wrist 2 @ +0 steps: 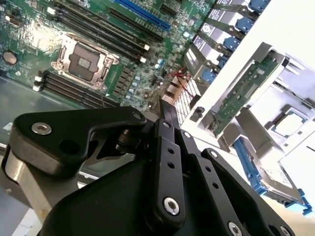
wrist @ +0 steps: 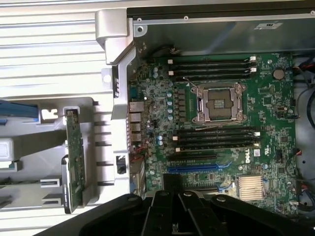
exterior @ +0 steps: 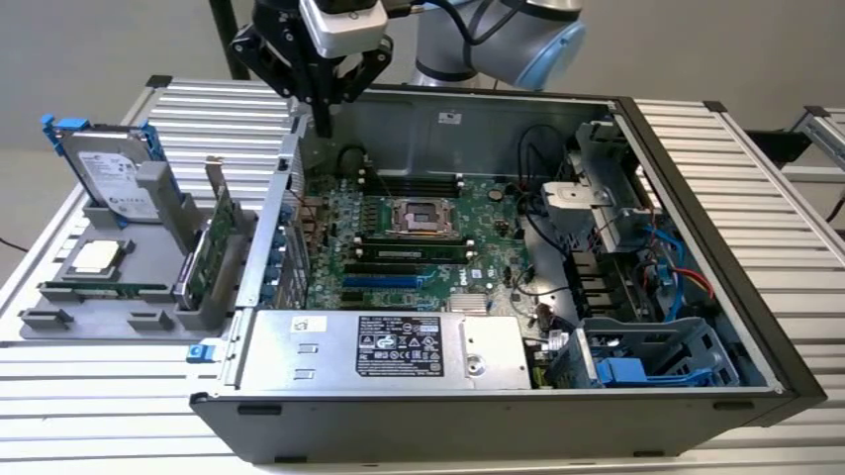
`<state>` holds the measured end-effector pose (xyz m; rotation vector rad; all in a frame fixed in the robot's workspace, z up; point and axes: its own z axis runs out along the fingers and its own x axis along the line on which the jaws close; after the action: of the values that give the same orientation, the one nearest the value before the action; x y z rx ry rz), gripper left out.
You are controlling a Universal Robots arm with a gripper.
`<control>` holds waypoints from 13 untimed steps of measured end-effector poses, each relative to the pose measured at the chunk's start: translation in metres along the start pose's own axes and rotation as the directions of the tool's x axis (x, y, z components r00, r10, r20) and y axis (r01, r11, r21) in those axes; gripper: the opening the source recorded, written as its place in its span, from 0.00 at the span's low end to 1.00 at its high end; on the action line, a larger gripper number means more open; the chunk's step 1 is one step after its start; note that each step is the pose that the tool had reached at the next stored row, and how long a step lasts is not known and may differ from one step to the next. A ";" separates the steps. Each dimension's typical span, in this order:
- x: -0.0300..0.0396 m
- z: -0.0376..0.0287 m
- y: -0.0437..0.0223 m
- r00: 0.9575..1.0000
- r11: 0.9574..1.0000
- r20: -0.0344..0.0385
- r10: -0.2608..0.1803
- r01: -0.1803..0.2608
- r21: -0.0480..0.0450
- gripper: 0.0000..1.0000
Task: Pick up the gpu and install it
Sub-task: 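Reach for the gpu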
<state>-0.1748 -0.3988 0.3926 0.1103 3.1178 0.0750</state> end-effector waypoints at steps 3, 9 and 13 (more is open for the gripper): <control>0.0052 -0.0001 -0.0004 1.000 1.000 0.000 0.000 0.000 0.000 0.00; 0.0152 -0.0003 -0.0010 1.000 1.000 0.001 0.000 0.000 0.000 0.00; 0.0211 -0.0004 -0.0015 1.000 1.000 0.001 0.000 0.000 0.000 0.00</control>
<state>-0.1960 -0.3988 0.3926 0.1103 3.1170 0.0750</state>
